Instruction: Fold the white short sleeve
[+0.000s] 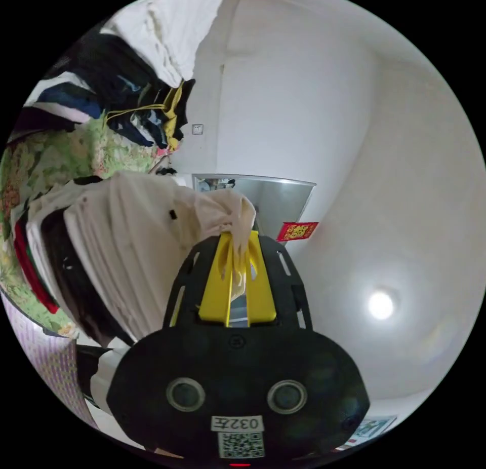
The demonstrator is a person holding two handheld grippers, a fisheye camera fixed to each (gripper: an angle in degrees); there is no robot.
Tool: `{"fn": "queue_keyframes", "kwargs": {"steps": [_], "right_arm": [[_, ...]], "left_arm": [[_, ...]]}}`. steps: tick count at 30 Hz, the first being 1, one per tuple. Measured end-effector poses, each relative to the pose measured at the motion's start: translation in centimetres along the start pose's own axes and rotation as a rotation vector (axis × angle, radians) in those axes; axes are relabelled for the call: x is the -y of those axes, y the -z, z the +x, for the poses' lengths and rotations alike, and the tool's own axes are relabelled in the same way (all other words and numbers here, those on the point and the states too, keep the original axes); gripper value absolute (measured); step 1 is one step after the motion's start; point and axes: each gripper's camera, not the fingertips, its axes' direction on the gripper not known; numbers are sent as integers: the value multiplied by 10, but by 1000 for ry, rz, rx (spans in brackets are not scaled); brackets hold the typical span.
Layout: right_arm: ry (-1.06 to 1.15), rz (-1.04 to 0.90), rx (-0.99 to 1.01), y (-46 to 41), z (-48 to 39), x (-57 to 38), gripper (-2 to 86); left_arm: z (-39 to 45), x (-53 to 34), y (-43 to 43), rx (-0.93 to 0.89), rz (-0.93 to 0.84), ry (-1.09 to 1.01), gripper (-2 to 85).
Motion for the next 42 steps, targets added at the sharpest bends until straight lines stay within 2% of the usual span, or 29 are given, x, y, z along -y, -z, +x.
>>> {"fn": "queue_keyframes", "kwargs": {"steps": [5, 9, 11, 13, 16, 18, 20, 22, 24, 25, 28, 30, 32, 33, 34, 35, 37, 39, 41, 42], "right_arm": [[61, 8, -5, -13, -33, 69, 20], [69, 24, 66, -21, -53, 117, 20], [195, 97, 103, -13, -86, 138, 22], [177, 133, 109, -6, -95, 141, 23], [-13, 83, 209, -9, -57, 123, 21], [-129, 25, 149, -14, -19, 105, 18], [-307, -50, 51, -23, 42, 78, 18], [-411, -97, 43, -32, 76, 59, 19], [-439, -74, 145, -38, 88, 48, 22], [-442, -54, 181, -42, 85, 46, 24], [-393, -60, 111, -54, 58, 50, 34], [-310, -88, -12, -60, 33, 52, 51], [-98, -74, -364, -59, -17, 48, 88], [-39, -49, -473, -59, -32, 43, 91], [101, 25, -666, -63, -68, 29, 93], [288, 90, -741, -75, -107, 6, 89], [546, 81, -677, -109, -158, -30, 90], [782, -90, -552, -162, -198, -63, 96], [1001, -292, -592, -235, -234, -103, 104], [1051, -323, -606, -249, -240, -113, 104]], "left_arm": [[23, 42, 20, -272, 11, 30, -8], [60, 73, 30, -385, -20, -9, -9], [96, 82, 39, -408, -29, -104, -9], [108, 79, 45, -379, -36, -117, -9], [85, 72, 61, -239, -38, -73, -9], [40, 74, 73, -119, -43, 37, -9], [-32, 82, 87, 4, -98, 242, -9], [-67, 85, 93, -58, -102, 303, -10], [-79, 86, 95, -141, -88, 305, -11], [-75, 90, 94, -131, -93, 273, -11], [-58, 98, 90, -92, -114, 210, -11], [-54, 100, 89, -105, -123, 188, -11], [-55, 101, 93, -91, -127, 175, -11], [-57, 102, 95, -88, -127, 179, -11], [-62, 102, 98, -91, -120, 189, -11], [-67, 103, 101, -99, -115, 196, -11], [-73, 106, 104, -107, -117, 198, -11], [-80, 108, 106, -119, -113, 208, -11], [-85, 110, 107, -133, -118, 215, -10], [-86, 110, 107, -136, -121, 215, -10]]}}
